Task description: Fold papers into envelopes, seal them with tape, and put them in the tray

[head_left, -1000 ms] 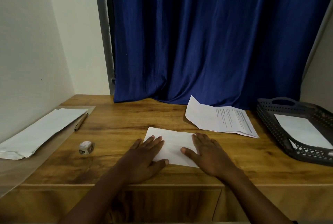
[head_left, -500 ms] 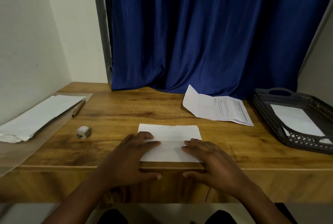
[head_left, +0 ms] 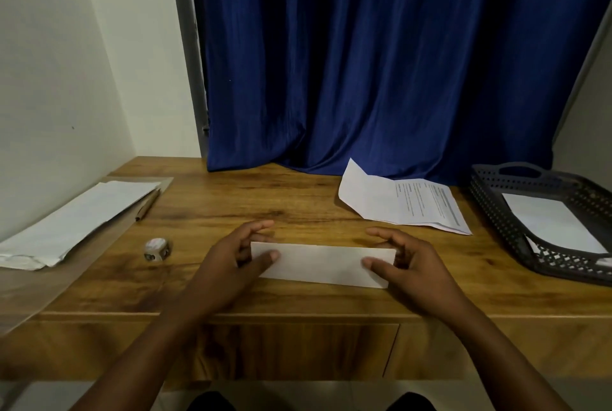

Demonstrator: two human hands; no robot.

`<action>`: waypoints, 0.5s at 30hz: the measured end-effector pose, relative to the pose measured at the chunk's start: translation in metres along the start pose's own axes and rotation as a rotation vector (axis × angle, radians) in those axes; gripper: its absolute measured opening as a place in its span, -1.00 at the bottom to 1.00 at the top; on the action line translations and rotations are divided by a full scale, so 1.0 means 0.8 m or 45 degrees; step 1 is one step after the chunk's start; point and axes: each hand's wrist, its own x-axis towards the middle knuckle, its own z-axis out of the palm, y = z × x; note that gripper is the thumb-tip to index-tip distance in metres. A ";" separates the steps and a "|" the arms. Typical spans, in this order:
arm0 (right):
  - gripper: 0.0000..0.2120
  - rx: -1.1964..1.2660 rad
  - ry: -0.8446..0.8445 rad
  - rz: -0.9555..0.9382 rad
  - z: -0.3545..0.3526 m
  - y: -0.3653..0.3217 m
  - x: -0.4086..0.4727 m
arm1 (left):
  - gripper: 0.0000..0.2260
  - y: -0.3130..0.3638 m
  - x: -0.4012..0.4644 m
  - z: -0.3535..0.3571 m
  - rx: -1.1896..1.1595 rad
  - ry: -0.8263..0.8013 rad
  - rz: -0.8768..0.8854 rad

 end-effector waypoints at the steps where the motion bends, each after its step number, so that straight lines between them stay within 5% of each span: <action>1: -0.53 -0.018 0.059 0.023 0.004 0.005 0.006 | -0.50 -0.004 0.006 0.004 0.004 0.048 -0.031; 8: -0.24 -0.428 0.156 0.081 0.024 0.040 0.023 | -0.24 -0.026 0.023 0.027 0.495 0.127 -0.099; 15: -0.36 -0.439 0.131 0.027 0.024 0.040 0.021 | -0.39 -0.023 0.019 0.027 0.647 0.028 -0.012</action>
